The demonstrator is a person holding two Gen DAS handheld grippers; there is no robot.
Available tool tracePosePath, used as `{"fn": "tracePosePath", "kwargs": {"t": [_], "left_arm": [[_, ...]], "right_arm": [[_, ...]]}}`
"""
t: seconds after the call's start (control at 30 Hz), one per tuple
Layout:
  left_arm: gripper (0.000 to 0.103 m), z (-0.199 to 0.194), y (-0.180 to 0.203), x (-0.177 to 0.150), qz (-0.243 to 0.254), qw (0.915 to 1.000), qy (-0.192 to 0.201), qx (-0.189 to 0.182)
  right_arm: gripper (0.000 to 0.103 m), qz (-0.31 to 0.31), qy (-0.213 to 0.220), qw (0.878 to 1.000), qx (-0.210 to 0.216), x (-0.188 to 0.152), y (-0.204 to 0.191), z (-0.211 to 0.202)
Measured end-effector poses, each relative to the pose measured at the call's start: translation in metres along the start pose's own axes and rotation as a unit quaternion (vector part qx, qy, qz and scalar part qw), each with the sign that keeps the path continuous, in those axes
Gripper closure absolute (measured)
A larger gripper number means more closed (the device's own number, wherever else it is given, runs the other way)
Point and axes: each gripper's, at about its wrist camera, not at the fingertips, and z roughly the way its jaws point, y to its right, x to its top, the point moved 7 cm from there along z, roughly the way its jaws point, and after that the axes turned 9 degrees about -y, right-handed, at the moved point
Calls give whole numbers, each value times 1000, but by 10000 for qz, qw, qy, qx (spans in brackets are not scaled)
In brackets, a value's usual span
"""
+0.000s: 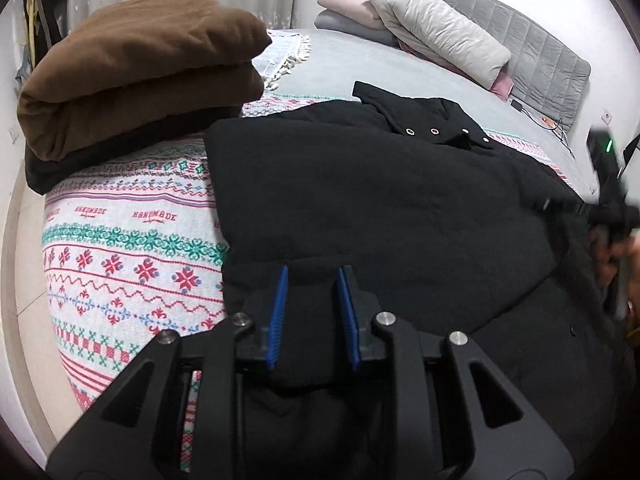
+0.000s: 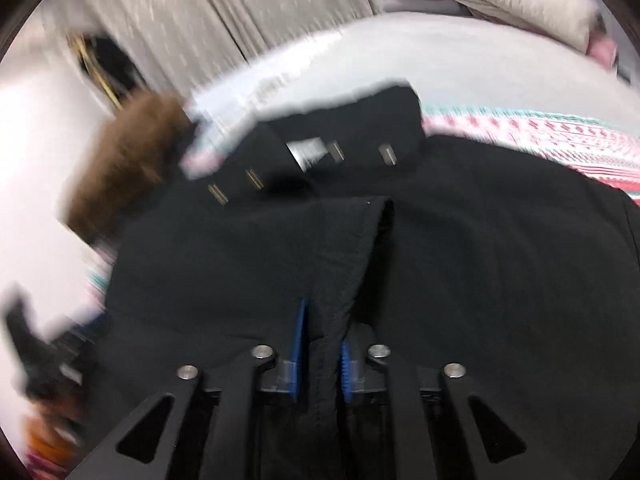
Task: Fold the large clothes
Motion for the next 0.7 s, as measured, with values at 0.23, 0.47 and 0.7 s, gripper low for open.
{"fn": "tracePosePath", "kwargs": {"t": [0.23,0.47,0.7], "left_arm": [[19,-17,29,4,-39,9997,-212,93],[16,-40,66,-3,-262,9963,-784,-243],[14,-59,107,-15,11,9944,-1016,-293]], "right_arm": [[53,391,188,9991,41,-17,21,-12],[30,817,283,9962,-43,-64,69,-82],[27,1954,496,9789,-328,-130,167,-148]]}}
